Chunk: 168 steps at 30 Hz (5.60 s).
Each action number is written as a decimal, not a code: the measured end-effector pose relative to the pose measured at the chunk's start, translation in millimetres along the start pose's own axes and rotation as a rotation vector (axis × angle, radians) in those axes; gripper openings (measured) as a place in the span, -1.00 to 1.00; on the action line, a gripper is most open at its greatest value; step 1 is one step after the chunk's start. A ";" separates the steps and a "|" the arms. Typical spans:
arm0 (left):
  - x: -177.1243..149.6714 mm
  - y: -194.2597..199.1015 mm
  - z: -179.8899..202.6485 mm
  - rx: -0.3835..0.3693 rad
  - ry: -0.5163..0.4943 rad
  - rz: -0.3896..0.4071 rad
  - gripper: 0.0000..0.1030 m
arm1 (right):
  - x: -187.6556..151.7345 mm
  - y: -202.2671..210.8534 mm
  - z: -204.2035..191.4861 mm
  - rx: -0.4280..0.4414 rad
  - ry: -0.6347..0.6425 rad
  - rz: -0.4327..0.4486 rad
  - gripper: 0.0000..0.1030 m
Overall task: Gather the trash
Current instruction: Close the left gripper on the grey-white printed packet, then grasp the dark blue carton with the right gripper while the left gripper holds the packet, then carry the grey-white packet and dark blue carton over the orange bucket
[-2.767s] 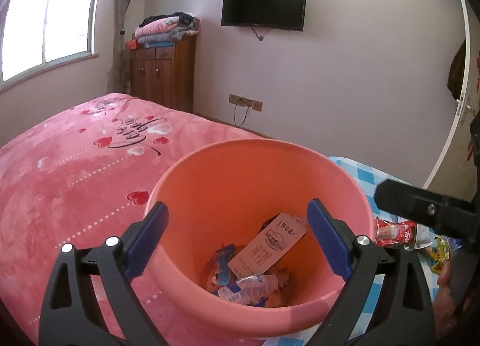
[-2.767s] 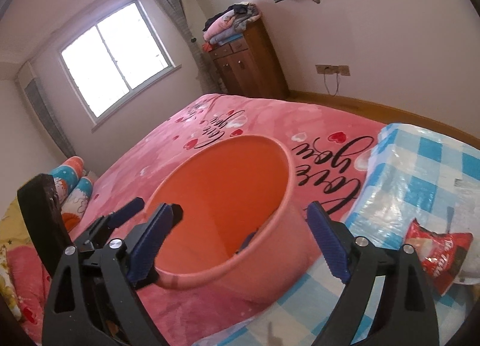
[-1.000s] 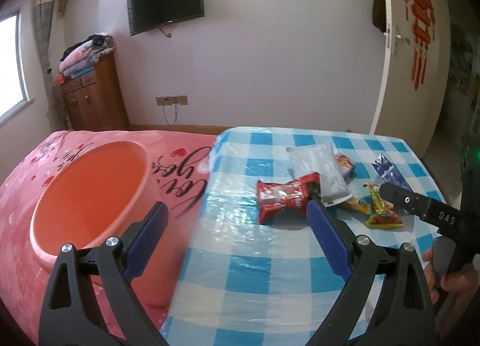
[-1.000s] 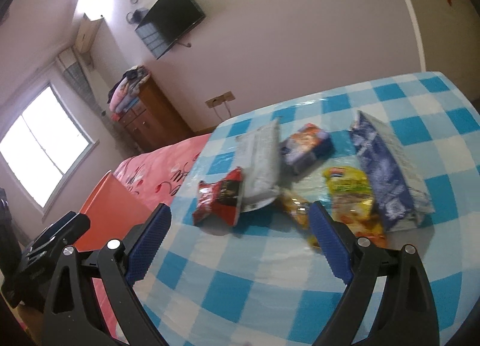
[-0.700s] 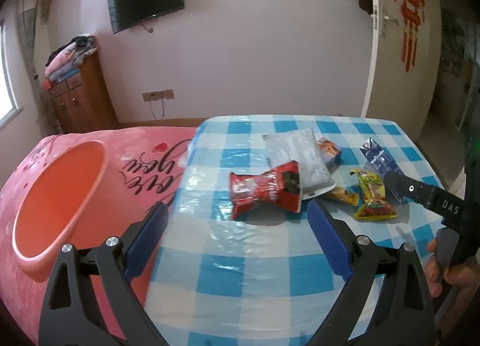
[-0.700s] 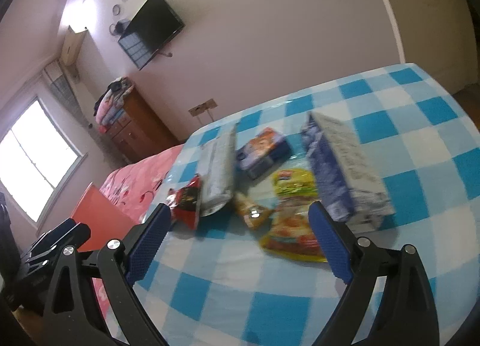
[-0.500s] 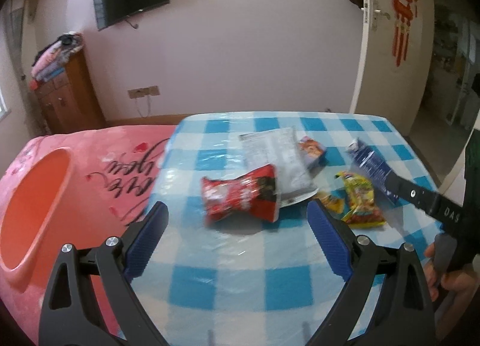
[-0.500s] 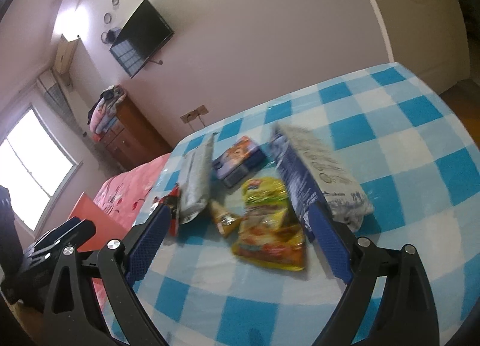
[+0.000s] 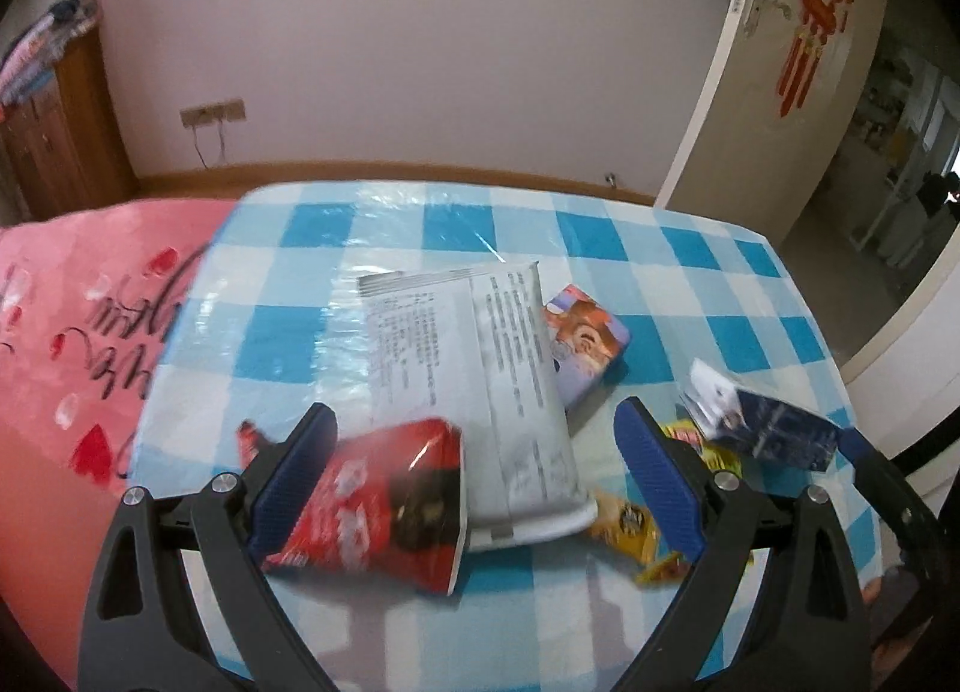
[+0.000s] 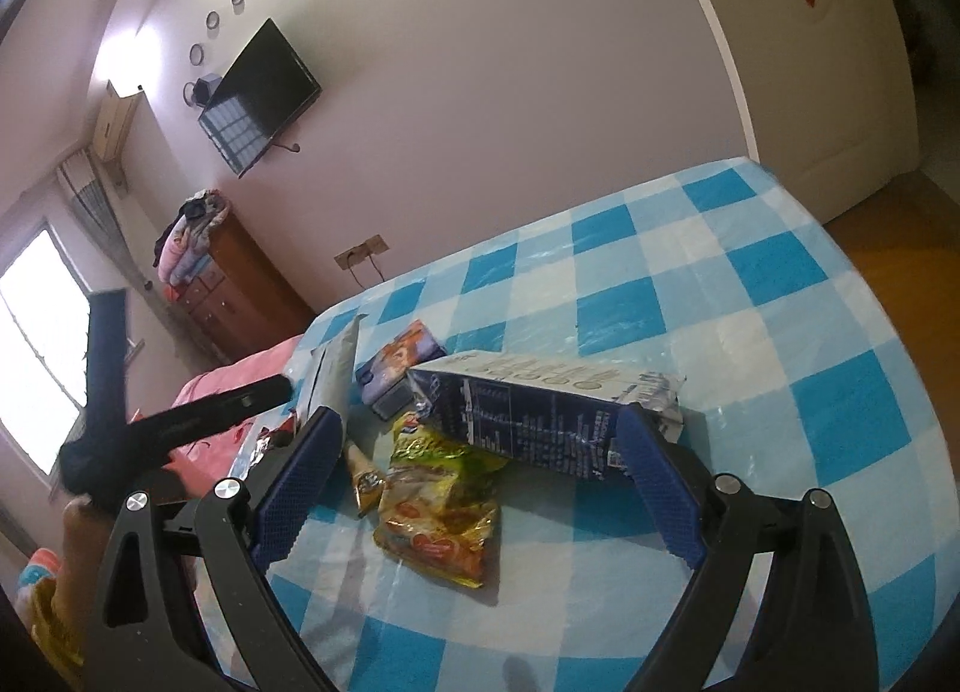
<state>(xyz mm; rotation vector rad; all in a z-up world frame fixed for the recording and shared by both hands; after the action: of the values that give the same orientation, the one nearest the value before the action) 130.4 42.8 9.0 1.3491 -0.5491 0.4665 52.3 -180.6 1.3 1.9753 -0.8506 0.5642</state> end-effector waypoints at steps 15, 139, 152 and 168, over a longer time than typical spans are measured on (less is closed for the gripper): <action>13.4 -54.4 -5.7 -0.034 0.047 -0.124 0.83 | -2.0 6.9 7.5 0.033 -0.010 -0.002 0.78; -84.1 101.0 2.7 -0.307 0.062 0.117 0.51 | 6.9 -1.4 -48.2 -0.149 0.329 -0.086 -0.23; -101.6 142.1 -19.4 -0.265 0.064 0.155 0.51 | -40.2 33.7 -77.5 0.034 0.141 -0.158 -0.23; -99.2 230.2 -89.6 -0.171 0.121 0.313 0.51 | -44.4 46.0 -190.0 0.254 0.149 -0.209 -0.23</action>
<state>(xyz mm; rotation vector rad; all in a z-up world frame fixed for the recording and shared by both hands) -78.8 168.9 114.9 1.0673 -0.6874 0.7349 -22.6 -18.7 92.7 2.1874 -0.4918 0.7138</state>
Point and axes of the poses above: each gripper's, at about its wrist camera, not at the fingertips, and y roughly against the way its jaws point, z to its right, x to its top, the point moved 7 cm from there along -y, roughly the way its jaws point, and after that the axes turned 1 degree about -z, right-handed, at the moved point
